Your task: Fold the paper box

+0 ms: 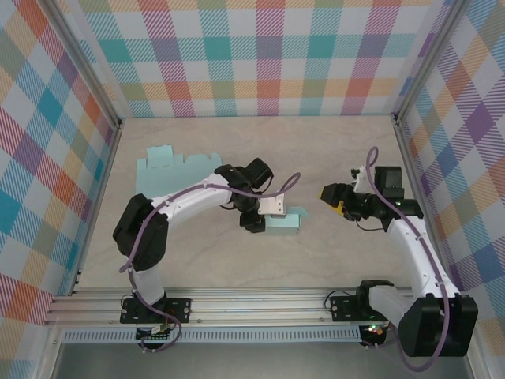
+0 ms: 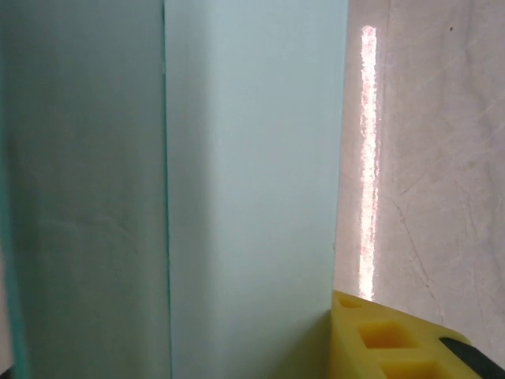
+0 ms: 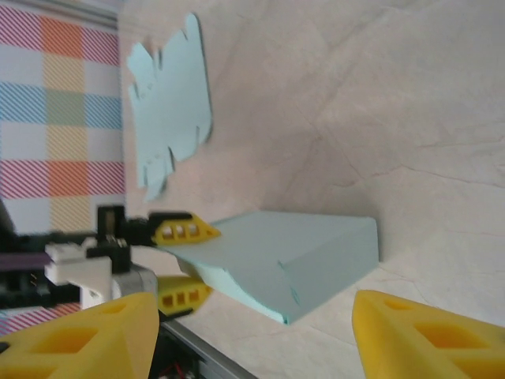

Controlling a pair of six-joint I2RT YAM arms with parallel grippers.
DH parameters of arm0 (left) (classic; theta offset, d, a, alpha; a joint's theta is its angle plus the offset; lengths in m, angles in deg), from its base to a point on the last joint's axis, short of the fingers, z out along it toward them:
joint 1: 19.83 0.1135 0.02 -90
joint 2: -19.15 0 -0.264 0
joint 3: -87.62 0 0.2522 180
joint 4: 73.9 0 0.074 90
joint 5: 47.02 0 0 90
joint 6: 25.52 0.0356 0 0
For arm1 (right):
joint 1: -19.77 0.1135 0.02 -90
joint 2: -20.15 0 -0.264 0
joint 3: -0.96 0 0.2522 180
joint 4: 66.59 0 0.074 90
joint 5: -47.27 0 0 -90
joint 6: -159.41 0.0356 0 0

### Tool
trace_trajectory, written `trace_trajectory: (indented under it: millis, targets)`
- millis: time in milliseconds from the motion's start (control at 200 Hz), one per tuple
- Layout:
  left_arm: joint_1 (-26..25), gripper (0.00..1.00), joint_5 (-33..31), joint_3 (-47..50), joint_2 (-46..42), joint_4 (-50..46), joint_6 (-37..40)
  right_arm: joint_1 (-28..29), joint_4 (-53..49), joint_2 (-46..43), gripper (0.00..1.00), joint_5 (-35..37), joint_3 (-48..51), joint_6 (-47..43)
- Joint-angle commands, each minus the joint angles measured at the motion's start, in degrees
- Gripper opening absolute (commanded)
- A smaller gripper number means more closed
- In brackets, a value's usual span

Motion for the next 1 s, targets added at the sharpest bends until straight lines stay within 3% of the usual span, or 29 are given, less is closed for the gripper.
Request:
trace_trajectory:
  millis: [0,40,240,420,635,825,900,995]
  targets:
    - [0.57,0.46,2.82,-2.84,1.96,-2.93,2.11,3.48,-3.92,0.76,0.65,5.74,-2.43,-6.20]
    - [0.65,0.48,2.50,-3.20,2.54,-2.77,2.13,4.63,-3.67,0.96,0.65,7.00,-2.67,-6.67]
    - [0.61,0.83,0.71,-3.24,2.27,-0.55,1.45,8.37,-2.22,1.21,0.63,10.82,-3.17,-8.83]
    - [0.62,0.97,-1.94,-2.06,-2.46,3.26,-1.04,10.27,-3.48,2.48,0.63,14.44,-5.36,-11.00]
    - [0.59,0.94,-8.14,2.71,-15.11,8.93,-12.65,14.91,-6.45,2.31,0.59,22.02,-8.89,-12.81]
    - [1.43,0.86,-24.83,13.74,-27.07,18.78,-34.13,19.28,-9.49,2.79,0.57,28.34,-10.63,-12.75]
    - [3.36,0.85,-25.84,17.80,-30.74,21.86,-42.27,20.17,-9.58,2.72,0.56,29.12,-10.54,-12.30]
    - [5.24,0.83,-20.09,23.99,-35.20,28.24,-49.06,21.31,-8.90,2.94,0.54,29.76,-10.11,-11.77]
